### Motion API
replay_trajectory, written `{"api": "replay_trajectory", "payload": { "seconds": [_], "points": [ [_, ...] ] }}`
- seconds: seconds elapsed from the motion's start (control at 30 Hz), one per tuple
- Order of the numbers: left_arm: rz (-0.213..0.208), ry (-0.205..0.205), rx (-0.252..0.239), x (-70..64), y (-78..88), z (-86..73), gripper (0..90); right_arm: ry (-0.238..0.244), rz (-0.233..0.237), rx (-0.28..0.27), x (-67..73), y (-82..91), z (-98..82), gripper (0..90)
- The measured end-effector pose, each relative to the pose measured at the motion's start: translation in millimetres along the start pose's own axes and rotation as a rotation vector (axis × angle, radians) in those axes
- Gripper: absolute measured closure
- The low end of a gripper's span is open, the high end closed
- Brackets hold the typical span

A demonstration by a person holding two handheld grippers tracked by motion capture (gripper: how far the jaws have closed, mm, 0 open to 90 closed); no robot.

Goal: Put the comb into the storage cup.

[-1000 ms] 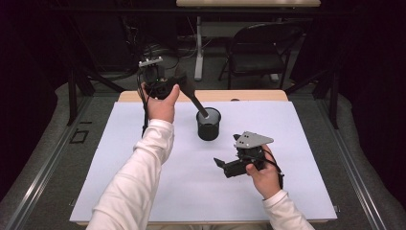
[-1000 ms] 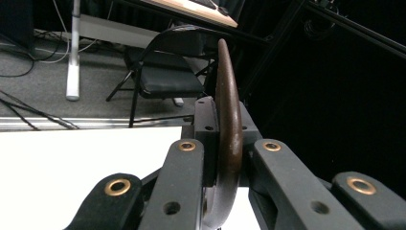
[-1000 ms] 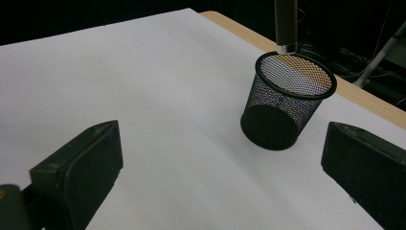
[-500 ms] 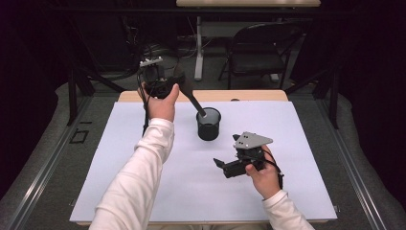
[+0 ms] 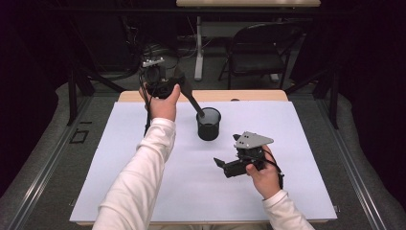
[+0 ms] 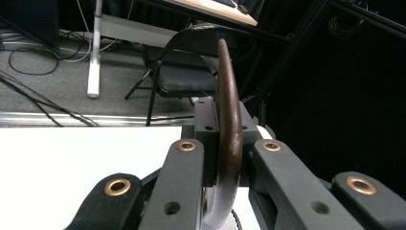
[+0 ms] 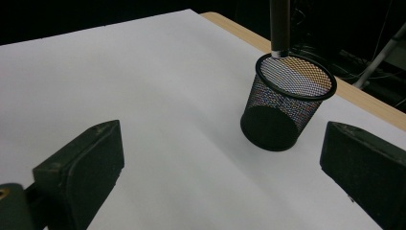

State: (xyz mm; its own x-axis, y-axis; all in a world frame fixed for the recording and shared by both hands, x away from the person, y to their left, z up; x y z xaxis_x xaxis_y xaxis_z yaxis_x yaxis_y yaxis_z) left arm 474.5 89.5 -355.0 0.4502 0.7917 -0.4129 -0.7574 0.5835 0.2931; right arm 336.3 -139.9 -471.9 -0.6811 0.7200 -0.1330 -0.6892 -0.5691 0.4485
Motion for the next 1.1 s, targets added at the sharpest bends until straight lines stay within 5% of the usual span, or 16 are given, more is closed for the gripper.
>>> {"api": "replay_trajectory", "payload": {
  "seconds": [1.1],
  "points": [
    [0.025,0.033,0.029,5.2,-20.4,-15.5,85.7,0.0,0.013,0.001,1.1,-0.4,0.3,1.7]
  ]
}}
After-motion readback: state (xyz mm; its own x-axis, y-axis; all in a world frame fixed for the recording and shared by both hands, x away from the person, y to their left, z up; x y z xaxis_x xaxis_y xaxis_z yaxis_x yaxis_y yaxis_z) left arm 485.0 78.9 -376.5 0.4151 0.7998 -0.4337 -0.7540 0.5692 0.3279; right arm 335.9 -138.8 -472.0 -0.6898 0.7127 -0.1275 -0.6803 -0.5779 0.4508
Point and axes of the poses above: each handheld gripper's, and its own axes: y roughly backward along the jaws, z roughly out of its top, x roughly to its left, the point moved 3 cm from there along -y, roughly forward along the jaws, and after that the axes turned 6 degrees about -z, right-handed, at the moved point
